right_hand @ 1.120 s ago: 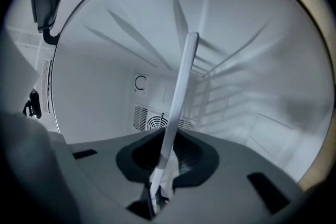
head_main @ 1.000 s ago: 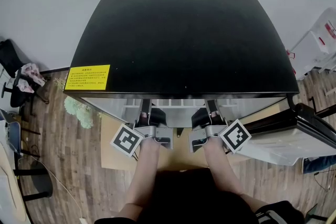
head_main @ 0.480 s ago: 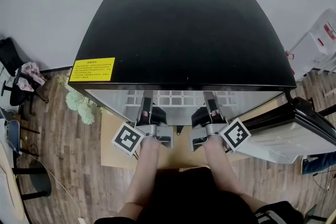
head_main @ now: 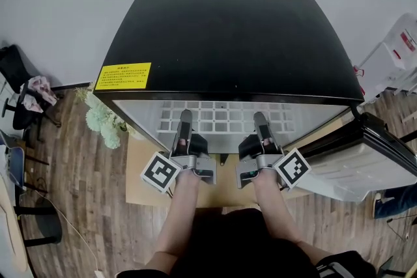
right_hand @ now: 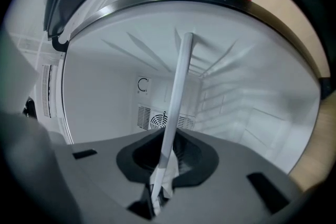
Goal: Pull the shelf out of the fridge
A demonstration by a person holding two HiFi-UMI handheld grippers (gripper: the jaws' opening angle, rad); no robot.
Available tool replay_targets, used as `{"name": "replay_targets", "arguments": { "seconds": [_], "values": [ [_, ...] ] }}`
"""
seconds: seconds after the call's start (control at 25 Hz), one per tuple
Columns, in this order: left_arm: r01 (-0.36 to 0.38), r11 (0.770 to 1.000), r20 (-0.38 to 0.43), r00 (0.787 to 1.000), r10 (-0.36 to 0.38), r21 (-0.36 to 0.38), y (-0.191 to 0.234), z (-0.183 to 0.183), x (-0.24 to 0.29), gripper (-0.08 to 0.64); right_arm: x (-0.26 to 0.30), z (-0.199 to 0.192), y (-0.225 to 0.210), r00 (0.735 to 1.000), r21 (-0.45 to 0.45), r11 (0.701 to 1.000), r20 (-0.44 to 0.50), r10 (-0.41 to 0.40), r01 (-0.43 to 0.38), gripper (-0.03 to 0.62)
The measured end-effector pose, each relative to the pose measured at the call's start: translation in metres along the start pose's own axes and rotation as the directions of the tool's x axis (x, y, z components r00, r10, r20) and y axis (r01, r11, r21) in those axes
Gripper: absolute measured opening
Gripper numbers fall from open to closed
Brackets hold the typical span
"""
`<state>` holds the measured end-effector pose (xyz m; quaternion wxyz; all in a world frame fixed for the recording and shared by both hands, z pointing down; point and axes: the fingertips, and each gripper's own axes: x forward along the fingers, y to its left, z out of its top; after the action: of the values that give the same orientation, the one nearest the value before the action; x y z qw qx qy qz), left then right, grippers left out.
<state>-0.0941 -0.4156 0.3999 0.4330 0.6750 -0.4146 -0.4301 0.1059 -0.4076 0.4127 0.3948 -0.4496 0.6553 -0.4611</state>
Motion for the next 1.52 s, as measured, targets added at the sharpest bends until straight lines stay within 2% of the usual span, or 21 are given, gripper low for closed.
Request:
{"name": "replay_targets", "arguments": {
  "seconds": [0.32,1.52],
  "values": [
    [0.001,1.000,0.000,1.000,-0.001,-0.013,-0.003,-0.003,-0.011,0.060,-0.012,-0.003,0.002,1.000,0.015,1.000,0.002,-0.004,0.004,0.023],
    [0.001,1.000,0.008,1.000,-0.001,0.009,-0.010,-0.008,-0.039,0.057,-0.038,-0.012,0.005,1.000,0.037,0.999,-0.006,-0.003,0.003,0.021]
  ]
}}
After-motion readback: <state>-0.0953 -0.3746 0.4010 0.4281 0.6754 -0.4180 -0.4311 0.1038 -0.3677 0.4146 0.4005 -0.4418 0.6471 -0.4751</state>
